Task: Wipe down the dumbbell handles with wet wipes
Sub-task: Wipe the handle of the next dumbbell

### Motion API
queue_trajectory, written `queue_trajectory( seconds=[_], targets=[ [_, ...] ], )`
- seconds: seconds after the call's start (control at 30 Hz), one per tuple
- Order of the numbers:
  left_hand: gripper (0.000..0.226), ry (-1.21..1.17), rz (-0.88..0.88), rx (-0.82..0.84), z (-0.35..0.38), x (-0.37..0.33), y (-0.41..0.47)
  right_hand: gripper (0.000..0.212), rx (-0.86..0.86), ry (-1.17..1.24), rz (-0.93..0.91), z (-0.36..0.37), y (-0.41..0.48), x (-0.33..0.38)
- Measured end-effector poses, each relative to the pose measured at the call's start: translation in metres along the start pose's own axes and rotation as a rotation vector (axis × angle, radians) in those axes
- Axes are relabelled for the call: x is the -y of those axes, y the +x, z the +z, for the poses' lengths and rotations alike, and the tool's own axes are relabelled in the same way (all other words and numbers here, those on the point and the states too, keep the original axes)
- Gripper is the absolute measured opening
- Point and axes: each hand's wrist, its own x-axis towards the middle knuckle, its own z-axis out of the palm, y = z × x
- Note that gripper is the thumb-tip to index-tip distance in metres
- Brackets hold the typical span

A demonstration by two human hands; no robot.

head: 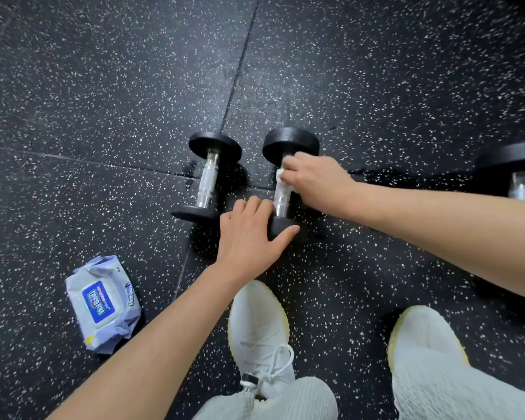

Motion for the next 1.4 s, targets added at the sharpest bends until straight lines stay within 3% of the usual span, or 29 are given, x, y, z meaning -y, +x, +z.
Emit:
queue_trajectory(
  seconds=[0.13,0.37,0.57,0.8,1.03,1.13,1.27,1.33,1.4],
  targets=[
    [0.047,-0.026,0.006,0.007,-0.002,0.002,0.000,0.020,-0.010,-0.033,0.207,0.002,0.019,0.006],
    [0.044,-0.052,0.014,-0.041,0.003,0.004,-0.003,0.019,0.005,0.053,-0.086,0.002,-0.009,0.016],
    [0.046,0.000,0.030,-0.034,0.000,0.007,-0.002,0.022,0.036,-0.004,0.204,-0.004,0.024,0.006],
    [0.039,-0.026,0.016,-0.073,-0.002,0.015,-0.002,0.019,0.026,0.139,-0.091,0.006,-0.014,0.027],
    [0.038,-0.025,0.003,-0.058,-0.005,0.021,-0.001,0.013,0.035,0.110,0.155,-0.001,0.032,0.009],
    [0.040,-0.029,-0.004,-0.058,-0.006,0.022,0.001,0.009,0.025,0.122,0.092,0.003,0.022,0.021],
    [0.037,-0.042,0.004,-0.076,-0.006,0.025,0.001,0.018,0.069,0.197,-0.115,0.005,0.002,0.032],
    [0.039,-0.036,0.006,-0.078,-0.005,0.025,0.000,0.018,0.079,0.183,-0.099,0.001,0.009,0.028],
    [0.042,-0.024,0.007,-0.086,-0.006,0.026,0.000,0.021,0.065,0.166,0.030,-0.003,0.026,0.023]
  ],
)
